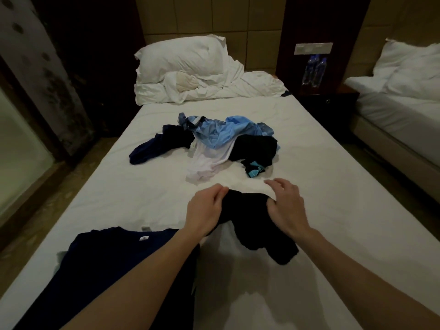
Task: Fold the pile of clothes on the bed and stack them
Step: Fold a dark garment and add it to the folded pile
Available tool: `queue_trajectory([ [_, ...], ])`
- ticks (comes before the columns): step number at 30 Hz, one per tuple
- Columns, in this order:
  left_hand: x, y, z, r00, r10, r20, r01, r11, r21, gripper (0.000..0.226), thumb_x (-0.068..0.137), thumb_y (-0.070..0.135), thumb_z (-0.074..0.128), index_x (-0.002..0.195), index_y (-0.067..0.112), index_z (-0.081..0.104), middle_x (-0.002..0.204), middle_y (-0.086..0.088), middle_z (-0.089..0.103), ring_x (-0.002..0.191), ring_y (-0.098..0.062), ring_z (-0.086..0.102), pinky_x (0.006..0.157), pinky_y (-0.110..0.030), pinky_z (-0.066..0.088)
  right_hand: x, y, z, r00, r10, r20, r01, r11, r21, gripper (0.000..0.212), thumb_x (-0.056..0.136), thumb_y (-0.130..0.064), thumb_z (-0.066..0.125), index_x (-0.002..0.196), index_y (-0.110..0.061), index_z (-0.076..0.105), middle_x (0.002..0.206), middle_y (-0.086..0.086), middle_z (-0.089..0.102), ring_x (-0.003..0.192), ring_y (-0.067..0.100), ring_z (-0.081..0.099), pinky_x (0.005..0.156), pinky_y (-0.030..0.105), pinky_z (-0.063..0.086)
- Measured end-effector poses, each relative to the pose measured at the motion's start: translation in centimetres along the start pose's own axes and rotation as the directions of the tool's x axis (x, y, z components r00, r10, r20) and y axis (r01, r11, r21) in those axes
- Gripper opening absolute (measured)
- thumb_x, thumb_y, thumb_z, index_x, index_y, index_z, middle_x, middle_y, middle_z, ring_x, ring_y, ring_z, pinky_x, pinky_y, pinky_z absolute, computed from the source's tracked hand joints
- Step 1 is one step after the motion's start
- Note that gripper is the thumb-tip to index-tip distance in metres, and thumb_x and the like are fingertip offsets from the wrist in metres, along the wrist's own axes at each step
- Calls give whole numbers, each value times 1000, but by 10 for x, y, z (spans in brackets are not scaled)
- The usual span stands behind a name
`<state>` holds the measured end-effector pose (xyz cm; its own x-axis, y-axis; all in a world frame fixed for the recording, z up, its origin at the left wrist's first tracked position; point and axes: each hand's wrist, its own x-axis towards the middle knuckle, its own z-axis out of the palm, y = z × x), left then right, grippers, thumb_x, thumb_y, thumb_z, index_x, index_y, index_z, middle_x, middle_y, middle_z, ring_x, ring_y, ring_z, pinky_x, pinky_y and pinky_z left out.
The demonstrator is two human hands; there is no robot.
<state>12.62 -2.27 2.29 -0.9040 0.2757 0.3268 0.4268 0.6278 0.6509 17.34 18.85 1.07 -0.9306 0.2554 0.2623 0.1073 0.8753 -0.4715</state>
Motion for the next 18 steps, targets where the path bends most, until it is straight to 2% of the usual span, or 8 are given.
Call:
queue_trajectory([
  [2,4,20,-7,1000,3,3,-3,986,-167,37,102,30,50,66,25,45,62,9,53,60,-4,48,63,-31,39,-17,-19,-8,979,-184,84,159,957,244,38,94,-30,59,131,-24,56,129,-1,55,119,17,48,103,34,41],
  [4,7,37,-16,1000,3,-9,-6,963,-269,36,101,24,52,65,20,48,60,7,52,60,-3,45,64,-30,38,-35,-37,-13,952,-237,193,147,908,391,41,91,-47,59,126,-26,54,116,-8,59,105,9,55,93,28,45],
  [7,2,54,-36,998,42,-37,-52,954,-295,26,99,21,55,77,10,61,73,-3,64,70,-11,57,71,-31,45,-43,-49,-24,986,-153,66,117,918,378,24,96,-40,56,115,-26,60,105,-6,68,93,13,64,83,34,51],
  [9,-6,61,-53,994,105,-10,-104,952,-289,9,94,23,63,88,18,67,84,6,67,80,-5,61,74,-21,47,-43,-58,-38,994,-108,-36,113,907,405,17,101,-29,52,108,-19,65,100,-1,71,89,16,65,80,33,50],
  [10,-9,61,-60,991,135,16,-126,955,-267,11,89,29,69,98,22,68,94,9,66,86,-1,60,79,-16,46,-43,-64,-48,996,-73,-60,93,885,457,17,102,-25,51,99,-17,66,93,0,70,85,15,64,76,32,48],
  [11,-13,60,-68,986,155,53,-139,964,-227,32,81,37,74,110,25,66,106,10,61,93,2,57,85,-13,44,-43,-70,-59,998,-32,-51,54,845,533,21,102,-24,51,90,-14,65,87,2,70,80,15,63,73,33,46],
  [14,-30,44,-84,970,159,185,-121,972,-203,91,62,53,75,143,25,42,137,8,39,124,1,42,105,-12,34,-49,-89,-93,999,40,34,-51,591,805,36,102,-28,50,91,5,61,86,15,67,81,25,61,75,41,48],
  [18,-73,31,-93,900,157,407,-43,960,-275,92,61,48,86,139,32,39,136,19,50,124,6,48,101,-17,42,-63,-110,-139,973,111,201,-216,144,966,31,104,-26,46,108,-4,67,103,11,74,93,24,71,77,31,59],
])
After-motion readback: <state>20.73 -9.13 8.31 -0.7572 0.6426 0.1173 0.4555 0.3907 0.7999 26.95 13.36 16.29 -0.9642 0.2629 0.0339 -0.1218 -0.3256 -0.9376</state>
